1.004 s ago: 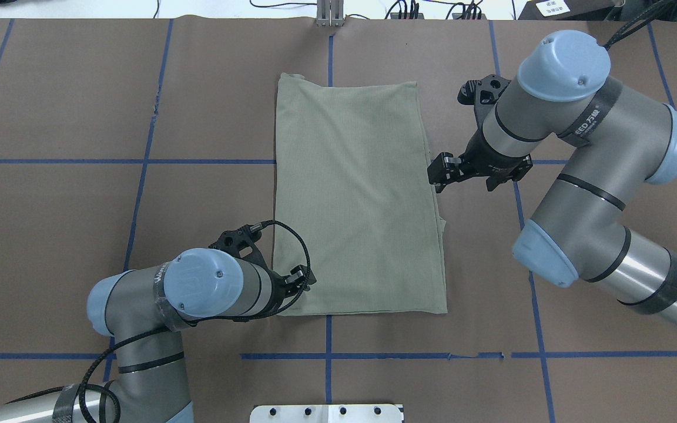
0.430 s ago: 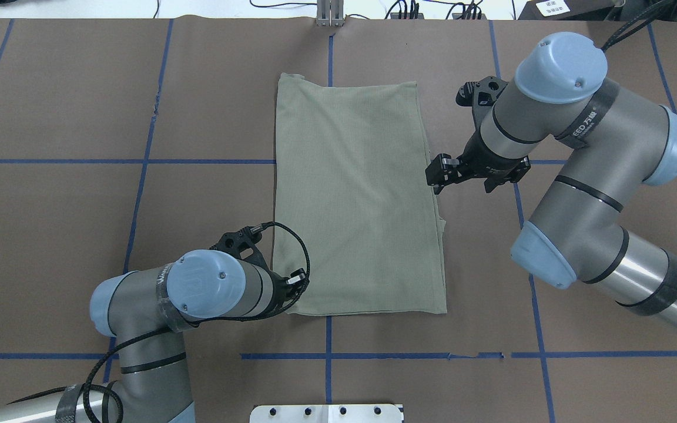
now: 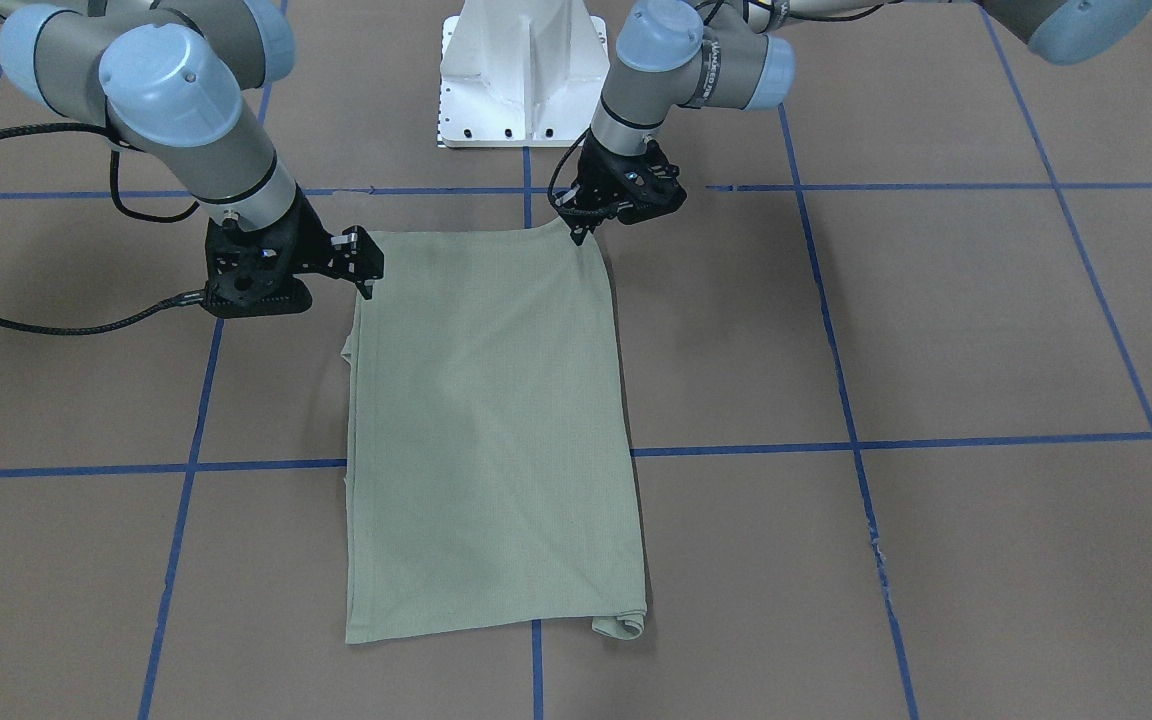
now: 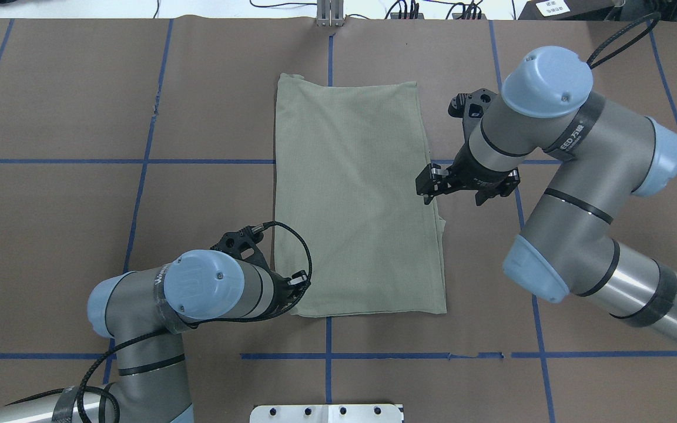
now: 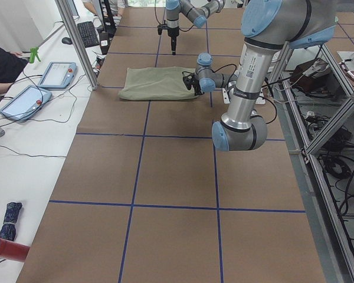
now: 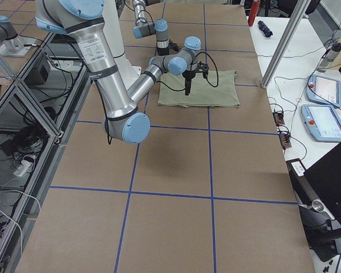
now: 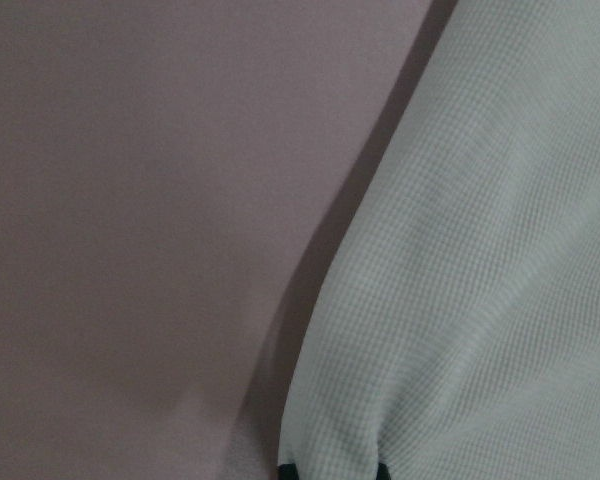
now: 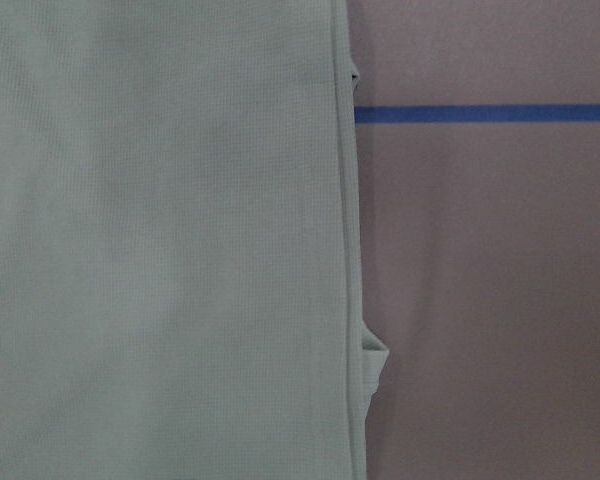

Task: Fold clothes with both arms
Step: 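Lower both grippers to the shirt's end nearest the robot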

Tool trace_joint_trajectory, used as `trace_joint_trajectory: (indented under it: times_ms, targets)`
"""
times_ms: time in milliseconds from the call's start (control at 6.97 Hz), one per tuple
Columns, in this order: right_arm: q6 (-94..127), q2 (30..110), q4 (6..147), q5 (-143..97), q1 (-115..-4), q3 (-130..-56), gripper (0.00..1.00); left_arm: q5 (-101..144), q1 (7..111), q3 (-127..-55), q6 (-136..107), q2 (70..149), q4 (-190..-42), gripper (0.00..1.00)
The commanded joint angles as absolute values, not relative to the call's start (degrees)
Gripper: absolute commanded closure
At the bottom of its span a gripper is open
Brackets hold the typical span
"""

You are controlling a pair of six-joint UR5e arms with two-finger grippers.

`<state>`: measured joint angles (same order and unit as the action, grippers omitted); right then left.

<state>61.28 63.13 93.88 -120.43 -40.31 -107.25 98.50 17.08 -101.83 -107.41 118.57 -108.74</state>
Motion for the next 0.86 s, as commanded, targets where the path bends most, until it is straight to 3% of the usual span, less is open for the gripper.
trace_joint_trajectory:
  times_ms: [0, 287, 717]
  targets:
    - [76.4, 63.3, 89.3, -114.3, -32.9, -109.2, 0.00, 98.7, 17.1, -103.1, -107.1, 118.6, -108.4, 1.00]
    - [95.3, 63.2, 86.6, -107.1, -25.9, -109.5, 0.00, 98.6, 17.1, -104.0, -107.1, 118.2, -108.3, 1.00]
    - [107.5, 68.2, 87.0, -106.6, -24.0, -109.1, 0.00, 98.7, 17.0, -104.1, -107.1, 118.4, -108.4, 1.00]
